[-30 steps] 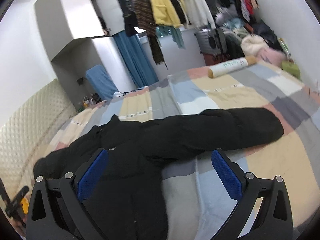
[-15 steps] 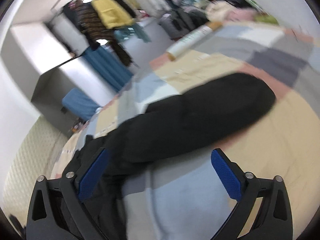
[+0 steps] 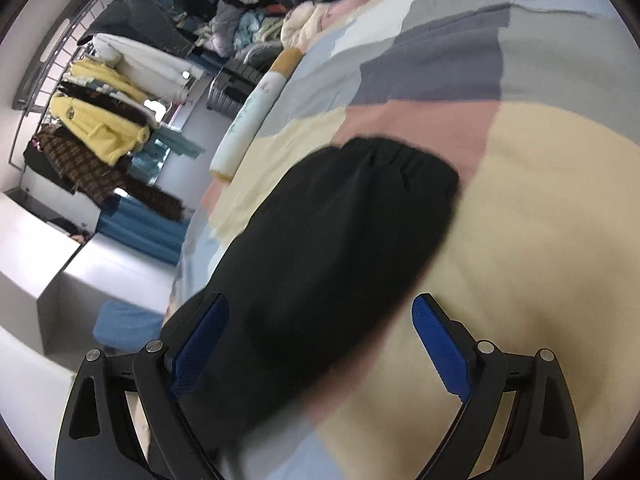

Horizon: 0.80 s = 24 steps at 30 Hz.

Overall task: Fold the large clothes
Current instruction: 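Move the right gripper to the jacket sleeve cuff and grasp it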

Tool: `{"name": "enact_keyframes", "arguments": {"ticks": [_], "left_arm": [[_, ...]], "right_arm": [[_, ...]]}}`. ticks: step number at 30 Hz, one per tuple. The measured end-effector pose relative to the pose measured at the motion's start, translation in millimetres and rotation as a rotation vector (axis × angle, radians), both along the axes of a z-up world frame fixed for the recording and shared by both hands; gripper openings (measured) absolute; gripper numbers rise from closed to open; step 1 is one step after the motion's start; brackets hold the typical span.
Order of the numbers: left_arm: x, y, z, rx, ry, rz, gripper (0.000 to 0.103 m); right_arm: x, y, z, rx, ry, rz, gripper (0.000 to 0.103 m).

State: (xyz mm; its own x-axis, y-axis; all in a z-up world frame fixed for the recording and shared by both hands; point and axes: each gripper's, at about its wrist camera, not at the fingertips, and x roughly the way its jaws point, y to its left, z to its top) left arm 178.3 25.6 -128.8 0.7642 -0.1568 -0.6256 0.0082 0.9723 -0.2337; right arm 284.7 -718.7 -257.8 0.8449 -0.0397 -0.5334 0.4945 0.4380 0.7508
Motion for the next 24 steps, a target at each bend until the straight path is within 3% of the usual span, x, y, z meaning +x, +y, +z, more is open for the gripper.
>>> {"name": "enact_keyframes", "arguments": {"ticks": [5,8,10,13,18,24], "left_arm": [[10,-6,-6,0.028,-0.011,0.002,0.103],[17,-7,-10,0.041,-0.012,0.015,0.103],[23,-6,-14,0.050,-0.017,0.032,0.103],[32,-5,-20,0.059,-0.021,0.052,0.103],[54,-4,-33,0.081,0.019,0.077,0.103],[70,7,-43,0.044,0.064,0.092,0.103]], "right_arm": [[32,-26,4,-0.097,-0.015,-0.070,0.092],[55,-40,7,-0.133,-0.032,-0.043,0.073],[69,-47,12,-0.160,-0.033,-0.032,0.049],[94,-54,21,-0.213,-0.024,-0.006,0.024],[116,-50,41,-0.431,0.054,-0.003,0.012],[109,-72,53,-0.469,0.105,-0.111,0.007]]}}
